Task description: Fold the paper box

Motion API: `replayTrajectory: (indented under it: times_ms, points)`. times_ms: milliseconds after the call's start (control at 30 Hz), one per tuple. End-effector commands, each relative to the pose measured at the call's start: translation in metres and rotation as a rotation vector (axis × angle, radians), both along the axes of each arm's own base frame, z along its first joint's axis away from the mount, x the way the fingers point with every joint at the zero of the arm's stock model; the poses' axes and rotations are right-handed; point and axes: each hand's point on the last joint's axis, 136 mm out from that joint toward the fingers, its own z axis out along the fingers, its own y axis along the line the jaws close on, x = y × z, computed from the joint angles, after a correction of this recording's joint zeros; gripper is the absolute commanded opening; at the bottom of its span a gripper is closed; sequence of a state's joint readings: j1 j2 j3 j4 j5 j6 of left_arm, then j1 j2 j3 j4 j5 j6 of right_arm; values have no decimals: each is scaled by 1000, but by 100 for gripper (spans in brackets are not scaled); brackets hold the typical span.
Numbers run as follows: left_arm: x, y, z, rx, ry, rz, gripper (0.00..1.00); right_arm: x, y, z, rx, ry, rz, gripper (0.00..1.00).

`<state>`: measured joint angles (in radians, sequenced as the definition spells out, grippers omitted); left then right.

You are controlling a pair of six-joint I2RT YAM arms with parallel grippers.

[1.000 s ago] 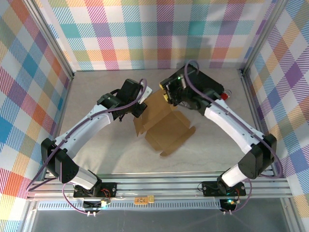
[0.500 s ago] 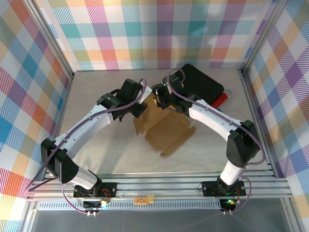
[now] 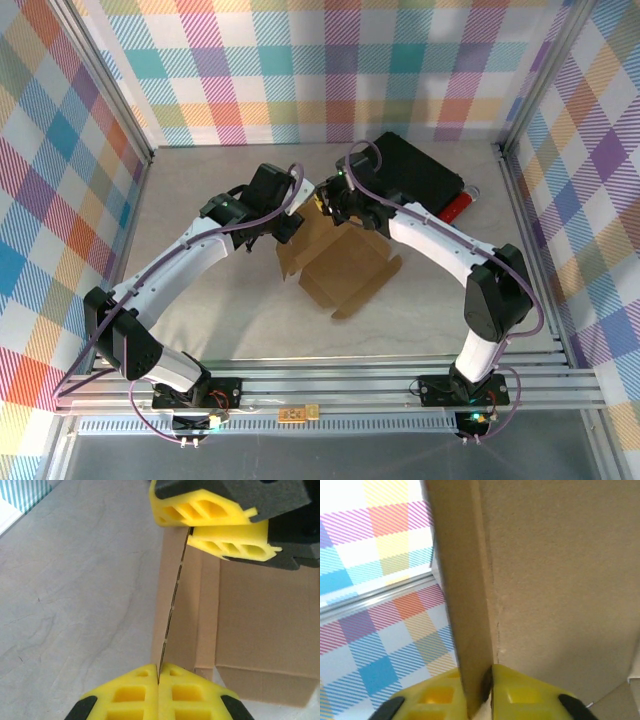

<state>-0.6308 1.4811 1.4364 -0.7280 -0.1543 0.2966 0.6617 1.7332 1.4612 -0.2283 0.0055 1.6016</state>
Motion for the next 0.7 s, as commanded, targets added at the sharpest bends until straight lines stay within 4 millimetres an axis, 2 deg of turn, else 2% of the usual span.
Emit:
replayTrajectory:
  times_ms: [0,67,100,167,200,300,433,567,667]
  points:
    - [-2,-2,39,-101,-72,32,6,4,-7,9,2,18,-25,1]
    - [-1,-6,66,-247,-79,102,39,5,-11,12,19,27,-47,0]
    - [-1,-6,82,-348,-78,145,49,7,-12,16,34,32,-57,0]
    - [0,3,109,-557,-61,288,63,7,-16,24,48,53,-69,0]
    - [2,13,120,-681,-31,392,66,8,-17,29,54,64,-69,0]
    - [8,31,126,-1002,150,619,65,7,-22,42,54,97,-75,0]
    - [15,37,127,-1236,331,794,60,5,-22,51,43,122,-64,0]
    - [23,26,128,-1384,465,886,54,7,-20,53,45,127,-61,0]
    - [30,14,134,-1486,536,890,51,7,-20,54,46,124,-60,0]
